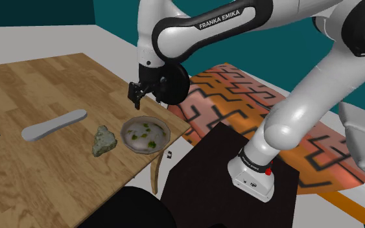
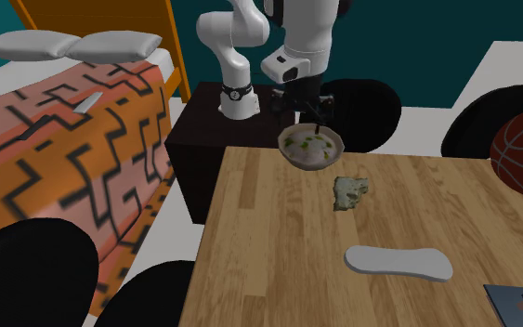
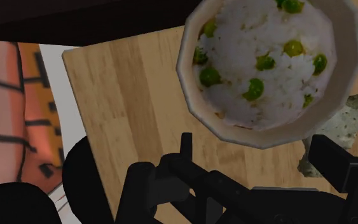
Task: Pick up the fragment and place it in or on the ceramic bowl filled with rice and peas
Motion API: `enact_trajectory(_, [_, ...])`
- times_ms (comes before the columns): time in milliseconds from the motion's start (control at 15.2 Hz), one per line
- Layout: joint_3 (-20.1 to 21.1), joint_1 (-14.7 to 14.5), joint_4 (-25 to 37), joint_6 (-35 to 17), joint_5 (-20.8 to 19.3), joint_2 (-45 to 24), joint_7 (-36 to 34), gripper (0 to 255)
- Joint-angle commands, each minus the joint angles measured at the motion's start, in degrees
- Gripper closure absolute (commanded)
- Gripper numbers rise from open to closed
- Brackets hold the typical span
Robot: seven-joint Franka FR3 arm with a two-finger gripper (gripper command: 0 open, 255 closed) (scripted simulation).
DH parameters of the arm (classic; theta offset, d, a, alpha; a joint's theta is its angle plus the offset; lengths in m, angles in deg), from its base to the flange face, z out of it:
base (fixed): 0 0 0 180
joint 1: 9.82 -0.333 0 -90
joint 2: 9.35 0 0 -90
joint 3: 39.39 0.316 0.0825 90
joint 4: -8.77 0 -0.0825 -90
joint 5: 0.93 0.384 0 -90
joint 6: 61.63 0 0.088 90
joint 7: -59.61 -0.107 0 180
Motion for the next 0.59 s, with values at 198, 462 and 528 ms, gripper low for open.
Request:
enact_trajectory(198, [2.2, -1.4, 7.0, -3.7, -4.7, -11.5, -7.7, 0])
enact_trajectory(462, [2.2, -3.9, 14.3, -5.1, -9.3, -21.2, -13.4, 0])
enact_trajectory(528, [1.9, -4.7, 16.3, -5.2, -10.4, -23.5, -14.7, 0])
